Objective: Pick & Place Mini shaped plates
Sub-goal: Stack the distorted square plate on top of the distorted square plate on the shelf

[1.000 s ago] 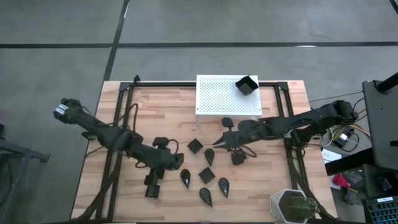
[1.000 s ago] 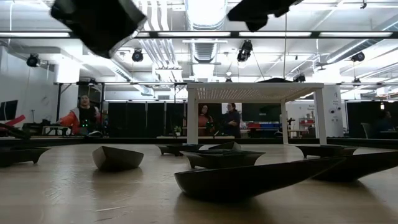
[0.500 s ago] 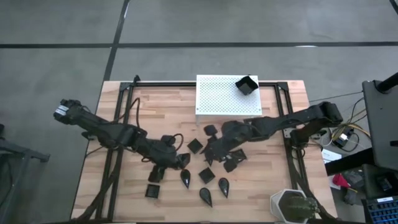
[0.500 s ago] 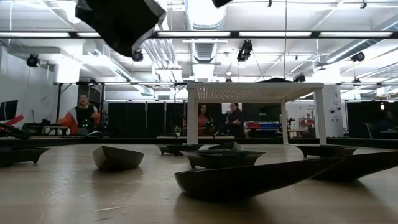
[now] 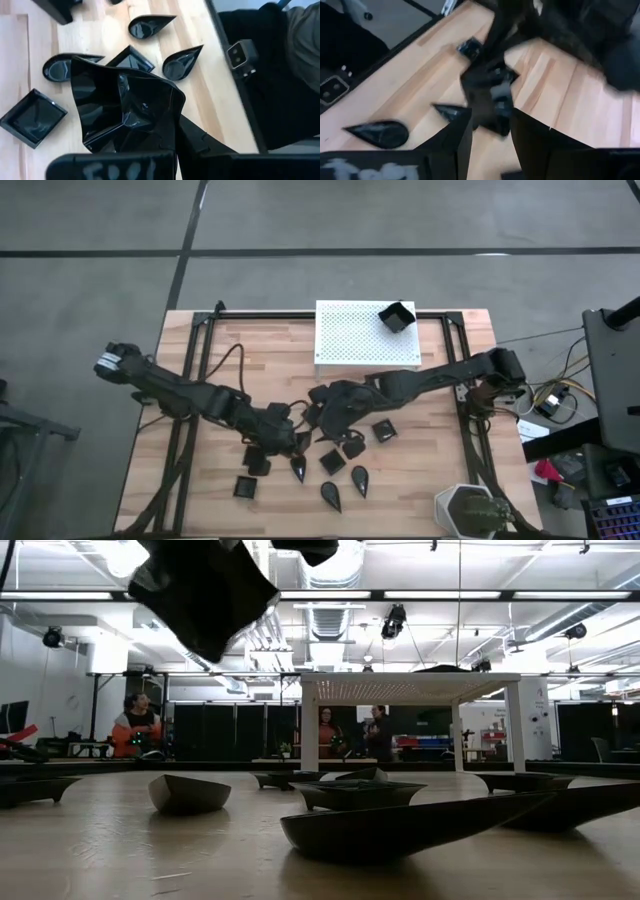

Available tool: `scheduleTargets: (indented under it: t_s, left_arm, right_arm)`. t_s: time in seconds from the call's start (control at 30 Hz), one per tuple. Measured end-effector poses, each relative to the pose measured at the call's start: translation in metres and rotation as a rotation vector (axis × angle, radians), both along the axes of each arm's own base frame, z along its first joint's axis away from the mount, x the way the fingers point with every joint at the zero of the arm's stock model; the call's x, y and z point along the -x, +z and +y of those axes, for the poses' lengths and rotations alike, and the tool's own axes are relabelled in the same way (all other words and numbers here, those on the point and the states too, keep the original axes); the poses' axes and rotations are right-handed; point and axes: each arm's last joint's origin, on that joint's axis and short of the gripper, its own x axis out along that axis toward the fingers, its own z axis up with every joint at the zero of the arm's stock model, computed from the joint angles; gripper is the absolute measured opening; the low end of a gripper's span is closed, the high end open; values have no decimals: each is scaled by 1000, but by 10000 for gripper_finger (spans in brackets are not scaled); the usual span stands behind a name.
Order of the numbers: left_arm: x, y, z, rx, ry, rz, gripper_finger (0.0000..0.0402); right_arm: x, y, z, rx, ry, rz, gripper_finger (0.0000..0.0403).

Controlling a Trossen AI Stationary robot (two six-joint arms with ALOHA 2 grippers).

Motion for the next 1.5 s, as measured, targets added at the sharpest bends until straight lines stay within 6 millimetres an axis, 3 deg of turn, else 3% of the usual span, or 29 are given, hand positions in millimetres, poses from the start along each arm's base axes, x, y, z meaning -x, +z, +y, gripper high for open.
scheduleTargets:
  t_s: [0.2, 0.8, 1.0, 1.2, 1.37, 1.5]
  left_arm:
    - [-11, 4, -2, -18, -19, -31, 0]
    - [-16, 9, 4, -45, -26, -68, 0]
    - [-17, 10, 5, -44, -23, -78, 0]
    - [-17, 11, 6, -59, -23, -86, 0]
    - [-18, 19, 7, -112, -11, -121, 4]
    - [-20, 29, 7, -134, -15, -171, 34]
  right_arm:
    - [-5, -12, -2, 4, -1, 43, 134]
    - [-5, -11, 0, -53, 56, 39, 106]
    - [-6, -11, 0, -54, 55, 39, 80]
    - [-5, -12, 0, -54, 62, 47, 18]
    - [-4, -13, 0, -55, 60, 64, 9]
    - [-3, -14, 0, -53, 51, 80, 8]
